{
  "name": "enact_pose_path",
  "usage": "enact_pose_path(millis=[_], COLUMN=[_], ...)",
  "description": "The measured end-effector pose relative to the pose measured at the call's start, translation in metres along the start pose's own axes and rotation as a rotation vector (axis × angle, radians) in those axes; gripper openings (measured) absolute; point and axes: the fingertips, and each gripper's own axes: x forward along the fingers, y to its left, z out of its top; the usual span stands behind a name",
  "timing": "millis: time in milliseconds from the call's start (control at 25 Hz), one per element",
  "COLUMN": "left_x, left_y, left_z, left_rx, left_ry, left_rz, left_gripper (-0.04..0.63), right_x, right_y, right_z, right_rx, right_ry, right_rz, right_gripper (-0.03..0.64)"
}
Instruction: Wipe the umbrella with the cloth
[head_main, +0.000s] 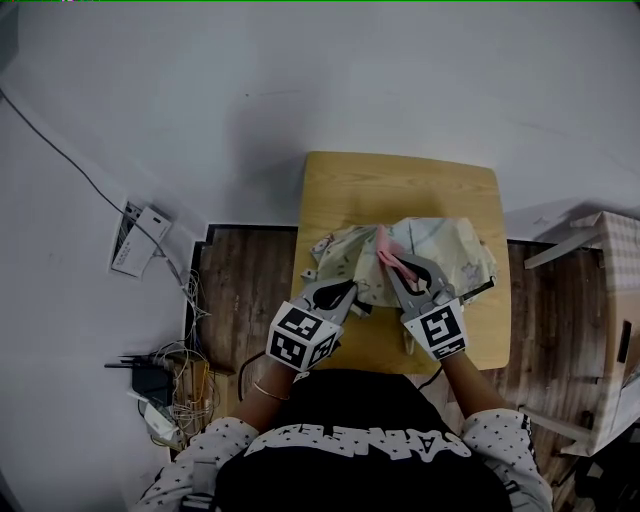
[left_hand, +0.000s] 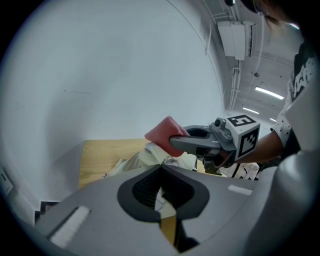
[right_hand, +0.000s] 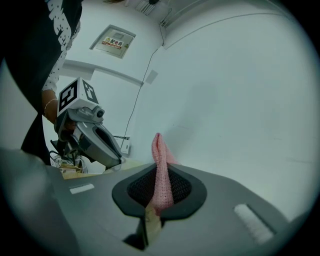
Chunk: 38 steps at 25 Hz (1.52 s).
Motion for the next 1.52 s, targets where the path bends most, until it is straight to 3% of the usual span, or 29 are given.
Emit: enact_pose_path(millis=[440,920,1520], left_x=[-0.002,0.000,0.006], left_y=[0.001,0.007,0.014], left_z=[-0.002,-0.002,0.003], left_rx=[-0.004,-0.021,-0.037], left_ry=[-0.004,-0.003,-0.014], left_rz=[-0.013,0.013,0.043], left_gripper=[0.003,0.003,0.003], right_x=[0.003,-0.003,-0.015], right_y=[0.028,0.063,0.082], right_z=[-0.010,-0.023,-0.034], right_rx=[0.006,0.014,0.044], right_ry=[0.039,0.081,0.098], right_rz=[0.087,0.235,0.360], right_gripper=[0.034,0.034,0.034])
